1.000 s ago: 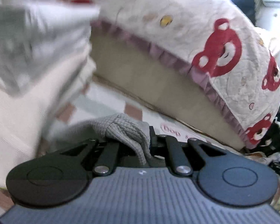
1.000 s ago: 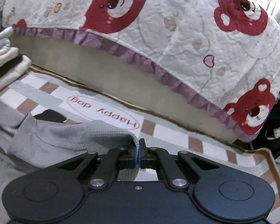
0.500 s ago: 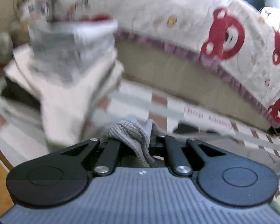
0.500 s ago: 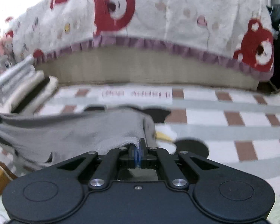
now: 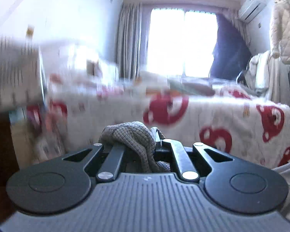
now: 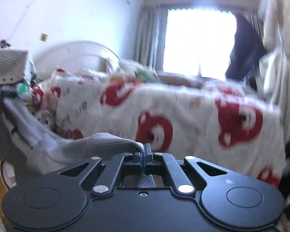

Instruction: Fold clothes

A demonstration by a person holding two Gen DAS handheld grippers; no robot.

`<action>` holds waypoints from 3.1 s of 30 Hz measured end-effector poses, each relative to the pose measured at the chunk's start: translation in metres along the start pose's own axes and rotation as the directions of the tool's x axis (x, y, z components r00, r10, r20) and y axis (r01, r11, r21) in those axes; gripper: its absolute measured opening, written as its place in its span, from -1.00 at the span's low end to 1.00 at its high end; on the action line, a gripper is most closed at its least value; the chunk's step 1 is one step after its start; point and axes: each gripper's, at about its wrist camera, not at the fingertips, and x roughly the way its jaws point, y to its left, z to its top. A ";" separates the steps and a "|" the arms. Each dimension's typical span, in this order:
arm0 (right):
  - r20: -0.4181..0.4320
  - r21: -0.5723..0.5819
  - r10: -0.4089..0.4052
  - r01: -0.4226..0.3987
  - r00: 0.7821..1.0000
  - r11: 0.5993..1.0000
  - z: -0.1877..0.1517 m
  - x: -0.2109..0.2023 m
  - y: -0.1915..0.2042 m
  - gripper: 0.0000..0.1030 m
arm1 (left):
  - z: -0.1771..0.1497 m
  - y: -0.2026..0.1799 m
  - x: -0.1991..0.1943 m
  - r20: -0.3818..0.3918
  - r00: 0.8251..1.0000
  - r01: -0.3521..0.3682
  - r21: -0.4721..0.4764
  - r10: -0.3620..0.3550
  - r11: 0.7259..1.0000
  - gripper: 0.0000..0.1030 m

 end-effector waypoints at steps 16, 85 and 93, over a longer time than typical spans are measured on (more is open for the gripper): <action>0.017 -0.017 -0.101 0.102 0.995 0.995 -0.035 -0.013 -0.018 -0.99 | -0.045 -0.037 0.047 -0.080 0.996 -0.033 0.067 0.039 0.997 -0.87; -0.579 0.159 -0.055 0.179 0.813 0.971 -0.317 0.229 0.034 -0.92 | -0.440 -0.013 0.137 -0.772 0.558 0.202 -0.230 -0.305 0.952 0.05; -0.664 0.292 0.020 0.234 0.748 0.927 -0.349 0.269 0.014 -0.81 | -0.477 -0.066 0.149 -0.847 0.504 0.380 0.042 -0.168 0.924 0.13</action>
